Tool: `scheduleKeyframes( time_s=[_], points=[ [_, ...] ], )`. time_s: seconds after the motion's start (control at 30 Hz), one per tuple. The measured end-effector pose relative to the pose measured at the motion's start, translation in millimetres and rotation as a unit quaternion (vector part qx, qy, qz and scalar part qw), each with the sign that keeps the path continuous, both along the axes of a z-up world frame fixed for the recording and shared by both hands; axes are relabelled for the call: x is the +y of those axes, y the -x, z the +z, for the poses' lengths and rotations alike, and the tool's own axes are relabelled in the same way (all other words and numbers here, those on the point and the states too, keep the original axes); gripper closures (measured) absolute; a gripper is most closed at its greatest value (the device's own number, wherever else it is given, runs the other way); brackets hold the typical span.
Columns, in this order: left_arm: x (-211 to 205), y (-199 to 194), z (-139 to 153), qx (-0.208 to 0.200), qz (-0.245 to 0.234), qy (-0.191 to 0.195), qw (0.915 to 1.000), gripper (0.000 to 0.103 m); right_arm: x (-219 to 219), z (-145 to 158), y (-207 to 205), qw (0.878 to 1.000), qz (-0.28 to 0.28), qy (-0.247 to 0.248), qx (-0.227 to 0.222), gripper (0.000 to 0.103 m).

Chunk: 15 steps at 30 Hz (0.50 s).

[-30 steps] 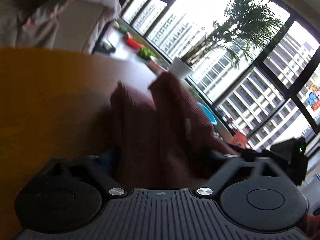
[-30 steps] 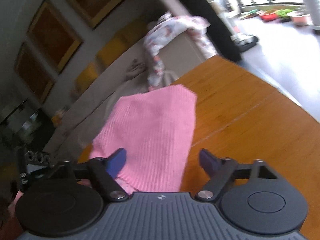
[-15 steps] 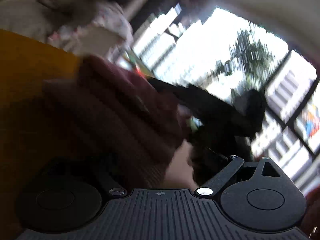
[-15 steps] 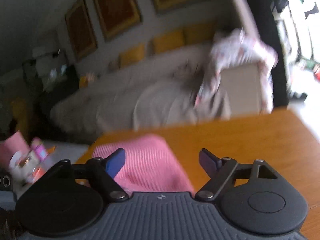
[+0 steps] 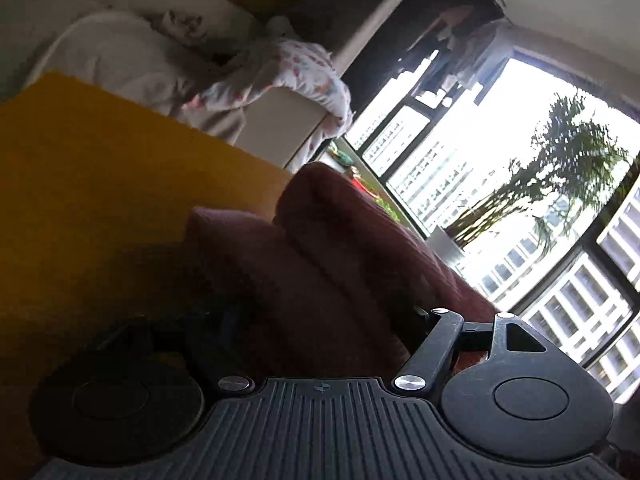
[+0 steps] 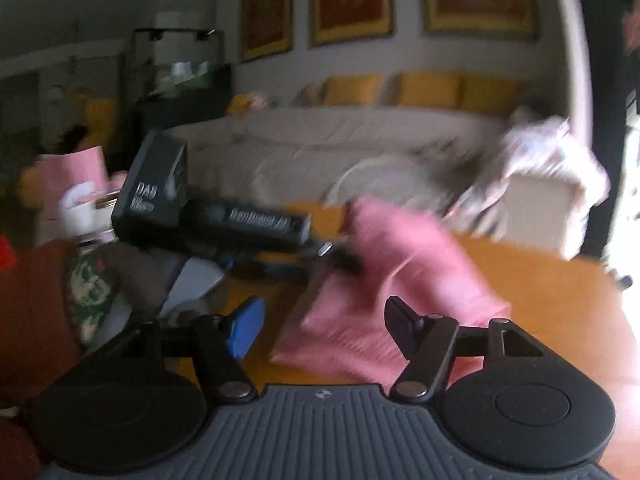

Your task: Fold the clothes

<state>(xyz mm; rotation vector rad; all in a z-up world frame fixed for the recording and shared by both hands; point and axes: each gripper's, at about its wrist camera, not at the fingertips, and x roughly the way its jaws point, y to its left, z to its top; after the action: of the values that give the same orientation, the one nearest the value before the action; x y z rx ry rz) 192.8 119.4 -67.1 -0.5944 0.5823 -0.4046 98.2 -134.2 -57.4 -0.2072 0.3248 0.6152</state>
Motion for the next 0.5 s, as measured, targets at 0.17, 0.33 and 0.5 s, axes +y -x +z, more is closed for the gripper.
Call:
scheduleKeyframes(
  time_s=[0.17,0.33,0.5],
  points=[
    [2.5,-1.7,-1.0,0.002,0.002,-0.009,1.0,0.024,9.6,0.4,-0.8,0.989,-0.074,0.109,-0.073,0.033],
    [0.7,4.7,4.4,-0.001,0.005,-0.025,0.9997,0.024,25.0,-14.6,-17.7,0.983,-0.079,0.146,-0.081,0.033],
    [-2.6,6.3,6.6,-0.003,-0.009,-0.04,0.9992,0.03,10.0,-12.1,-62.0,0.989,-0.138,0.041,-0.024,0.056]
  ],
)
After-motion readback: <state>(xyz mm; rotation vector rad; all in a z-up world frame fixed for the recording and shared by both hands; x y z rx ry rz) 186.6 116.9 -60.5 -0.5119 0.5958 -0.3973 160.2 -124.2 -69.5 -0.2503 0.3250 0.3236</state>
